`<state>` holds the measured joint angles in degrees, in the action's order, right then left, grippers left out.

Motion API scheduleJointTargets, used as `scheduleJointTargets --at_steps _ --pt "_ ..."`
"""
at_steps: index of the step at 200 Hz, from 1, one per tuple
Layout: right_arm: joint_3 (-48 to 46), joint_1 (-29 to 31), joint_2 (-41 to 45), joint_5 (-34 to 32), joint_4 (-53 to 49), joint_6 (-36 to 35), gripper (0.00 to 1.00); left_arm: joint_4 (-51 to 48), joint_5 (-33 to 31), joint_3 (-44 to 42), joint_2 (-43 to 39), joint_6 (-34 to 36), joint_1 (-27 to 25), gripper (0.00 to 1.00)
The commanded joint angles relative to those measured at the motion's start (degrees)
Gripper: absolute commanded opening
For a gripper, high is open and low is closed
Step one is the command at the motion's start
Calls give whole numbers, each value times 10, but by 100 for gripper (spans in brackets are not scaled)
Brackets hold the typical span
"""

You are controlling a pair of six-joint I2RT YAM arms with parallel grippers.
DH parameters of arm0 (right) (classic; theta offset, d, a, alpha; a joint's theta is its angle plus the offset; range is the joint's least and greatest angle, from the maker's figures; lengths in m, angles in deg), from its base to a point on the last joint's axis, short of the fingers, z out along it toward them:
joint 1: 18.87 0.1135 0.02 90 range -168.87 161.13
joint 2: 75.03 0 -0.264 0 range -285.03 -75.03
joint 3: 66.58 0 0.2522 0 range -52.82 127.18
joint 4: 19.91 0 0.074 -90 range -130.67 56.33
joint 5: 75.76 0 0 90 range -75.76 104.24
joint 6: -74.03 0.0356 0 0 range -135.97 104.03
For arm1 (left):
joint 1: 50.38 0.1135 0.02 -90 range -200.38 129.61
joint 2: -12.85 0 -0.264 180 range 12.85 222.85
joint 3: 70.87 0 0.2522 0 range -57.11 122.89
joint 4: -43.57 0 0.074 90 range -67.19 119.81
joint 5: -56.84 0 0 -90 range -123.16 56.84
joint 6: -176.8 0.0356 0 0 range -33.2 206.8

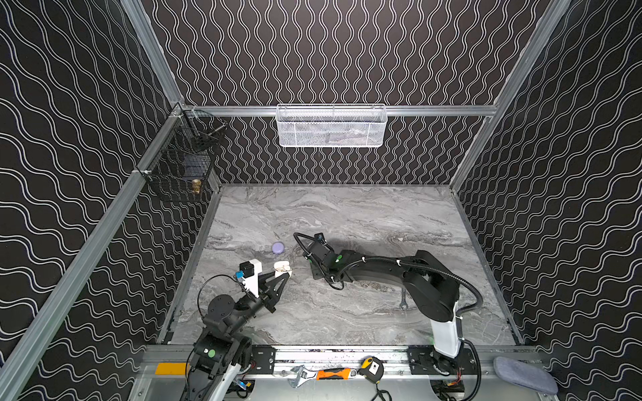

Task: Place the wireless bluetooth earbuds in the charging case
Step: 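Lower the right gripper onto the beige earbud and close on its stem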

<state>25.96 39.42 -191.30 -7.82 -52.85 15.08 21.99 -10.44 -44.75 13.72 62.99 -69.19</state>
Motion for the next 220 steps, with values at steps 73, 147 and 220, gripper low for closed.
scheduleJointTargets --at_steps 73,147,220 --pt "11 12 -31 -27 -58 25 37 2 -6 8 -1 4 0 0" --pt "-24 13 -7 -20 -38 31 33 0 -5 9 -1 4 0 0" --pt "-23 14 -10 10 -14 34 39 -4 -10 15 -1 8 0 0"
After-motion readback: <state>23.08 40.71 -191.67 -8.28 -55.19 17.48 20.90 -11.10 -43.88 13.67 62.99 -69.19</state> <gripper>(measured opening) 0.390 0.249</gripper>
